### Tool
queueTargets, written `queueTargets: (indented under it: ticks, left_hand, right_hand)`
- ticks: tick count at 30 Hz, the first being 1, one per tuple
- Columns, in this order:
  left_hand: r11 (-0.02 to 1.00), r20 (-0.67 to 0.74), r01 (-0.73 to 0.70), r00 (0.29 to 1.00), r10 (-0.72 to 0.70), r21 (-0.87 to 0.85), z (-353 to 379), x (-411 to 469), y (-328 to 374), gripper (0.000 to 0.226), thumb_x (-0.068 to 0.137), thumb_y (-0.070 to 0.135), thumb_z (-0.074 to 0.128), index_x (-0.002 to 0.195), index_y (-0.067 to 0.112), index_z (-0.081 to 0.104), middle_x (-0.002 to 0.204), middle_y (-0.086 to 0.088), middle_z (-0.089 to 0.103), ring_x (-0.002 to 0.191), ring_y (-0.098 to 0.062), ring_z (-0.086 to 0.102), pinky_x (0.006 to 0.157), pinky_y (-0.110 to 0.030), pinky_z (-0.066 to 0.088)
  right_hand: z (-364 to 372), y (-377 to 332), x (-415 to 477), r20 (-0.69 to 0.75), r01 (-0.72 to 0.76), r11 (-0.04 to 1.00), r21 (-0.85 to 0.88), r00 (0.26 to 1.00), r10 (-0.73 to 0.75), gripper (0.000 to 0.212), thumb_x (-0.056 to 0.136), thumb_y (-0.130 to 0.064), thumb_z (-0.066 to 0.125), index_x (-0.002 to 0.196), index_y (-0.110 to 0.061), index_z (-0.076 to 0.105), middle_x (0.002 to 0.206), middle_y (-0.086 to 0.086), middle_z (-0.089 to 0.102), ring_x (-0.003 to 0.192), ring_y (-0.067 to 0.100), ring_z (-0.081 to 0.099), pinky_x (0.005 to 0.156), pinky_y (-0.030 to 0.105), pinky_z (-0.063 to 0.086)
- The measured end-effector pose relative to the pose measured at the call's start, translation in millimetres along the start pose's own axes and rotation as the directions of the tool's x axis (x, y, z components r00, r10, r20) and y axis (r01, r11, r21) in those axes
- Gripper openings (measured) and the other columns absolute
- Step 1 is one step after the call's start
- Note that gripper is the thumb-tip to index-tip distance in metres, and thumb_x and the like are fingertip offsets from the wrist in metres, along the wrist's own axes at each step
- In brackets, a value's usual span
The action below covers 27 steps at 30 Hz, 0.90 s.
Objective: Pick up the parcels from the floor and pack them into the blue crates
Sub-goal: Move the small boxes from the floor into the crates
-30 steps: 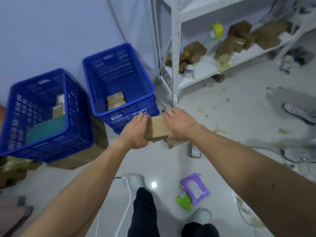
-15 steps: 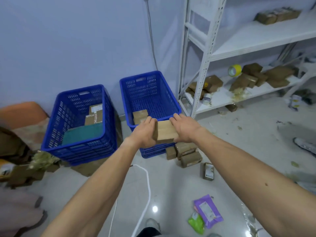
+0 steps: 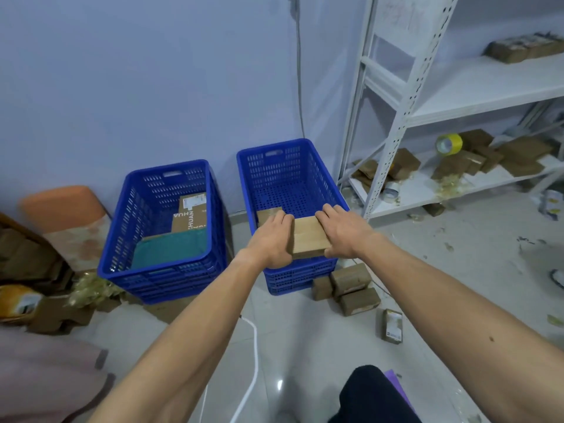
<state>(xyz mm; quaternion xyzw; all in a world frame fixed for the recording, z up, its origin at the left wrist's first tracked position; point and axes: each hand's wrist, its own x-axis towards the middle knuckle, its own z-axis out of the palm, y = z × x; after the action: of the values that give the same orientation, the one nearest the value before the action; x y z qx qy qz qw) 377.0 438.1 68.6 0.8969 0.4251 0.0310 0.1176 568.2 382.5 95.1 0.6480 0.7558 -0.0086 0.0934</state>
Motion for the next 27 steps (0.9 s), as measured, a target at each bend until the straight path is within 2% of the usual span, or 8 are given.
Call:
queueTargets:
  ticks: [4, 8, 14, 17, 19, 27]
  left_hand:
    - [1.000, 0.016, 0.024, 1.000, -0.024, 0.008, 6.8, 26.4, -7.7, 0.082, 0.065, 0.032, 0.081, 0.132, 0.017, 0.038, 0.123, 0.000, 0.042, 0.111, -0.021, 0.044, 0.094, -0.038, 0.048]
    - [0.997, 0.055, 0.067, 0.996, -0.069, 0.048, 14.5, 63.9, -22.1, 0.090, 0.066, 0.029, 0.082, 0.141, 0.014, 0.034, 0.136, -0.004, 0.038, 0.120, -0.024, 0.042, 0.098, -0.040, 0.047]
    - [0.978, 0.067, 0.097, 0.992, -0.111, 0.186, 20.3, 156.8, -38.7, 0.077, 0.069, 0.029, 0.081, 0.131, 0.012, 0.038, 0.121, -0.004, 0.042, 0.108, -0.025, 0.047, 0.089, -0.041, 0.050]
    - [0.974, 0.086, 0.119, 0.987, -0.138, 0.194, 31.6, 200.4, -45.7, 0.079, 0.070, 0.038, 0.083, 0.131, 0.012, 0.039, 0.121, -0.004, 0.044, 0.107, -0.024, 0.048, 0.087, -0.038, 0.050]
    - [0.967, 0.099, 0.127, 0.983, -0.152, 0.221, 42.2, 224.7, -49.2, 0.078, 0.072, 0.035, 0.081, 0.133, 0.013, 0.038, 0.122, -0.004, 0.044, 0.108, -0.024, 0.049, 0.085, -0.036, 0.047]
    - [0.961, 0.202, 0.167, 0.956, -0.212, 0.219, 92.0, 306.6, -80.7, 0.080, 0.071, 0.033, 0.081, 0.133, 0.011, 0.035, 0.132, -0.009, 0.043, 0.121, -0.030, 0.047, 0.095, -0.039, 0.046]
  right_hand:
    - [7.1, 16.0, 26.7, 0.016, 0.021, 1.000, 0.002, 1.000, -0.021, 0.081, 0.064, -0.055, 0.079, 0.127, -0.019, 0.041, 0.118, 0.000, 0.044, 0.105, 0.021, 0.048, 0.077, 0.036, 0.044]
    - [21.0, 37.6, 73.0, 0.033, 0.071, 0.997, 0.007, 0.997, -0.071, 0.080, 0.066, -0.056, 0.078, 0.127, -0.017, 0.041, 0.118, 0.001, 0.043, 0.105, 0.022, 0.048, 0.081, 0.038, 0.048]
    - [42.2, 94.6, 163.1, 0.035, 0.162, 0.986, -0.042, 0.986, -0.160, 0.077, 0.068, -0.060, 0.072, 0.125, -0.017, 0.043, 0.114, 0.000, 0.046, 0.096, 0.021, 0.051, 0.077, 0.038, 0.049]
    - [56.2, 122.6, 199.5, 0.060, 0.177, 0.984, -0.019, 0.983, -0.176, 0.080, 0.068, -0.059, 0.072, 0.128, -0.015, 0.043, 0.115, 0.000, 0.046, 0.097, 0.021, 0.050, 0.078, 0.037, 0.049]
    - [66.3, 139.0, 220.6, 0.085, 0.196, 0.980, -0.025, 0.977, -0.194, 0.081, 0.068, -0.059, 0.073, 0.129, -0.015, 0.042, 0.115, 0.001, 0.046, 0.097, 0.021, 0.050, 0.078, 0.037, 0.049]
    - [113.0, 174.1, 300.3, 0.181, 0.198, 0.979, 0.042, 0.962, -0.203, 0.082, 0.074, -0.057, 0.073, 0.135, -0.014, 0.038, 0.125, 0.003, 0.044, 0.108, 0.022, 0.049, 0.086, 0.037, 0.047]
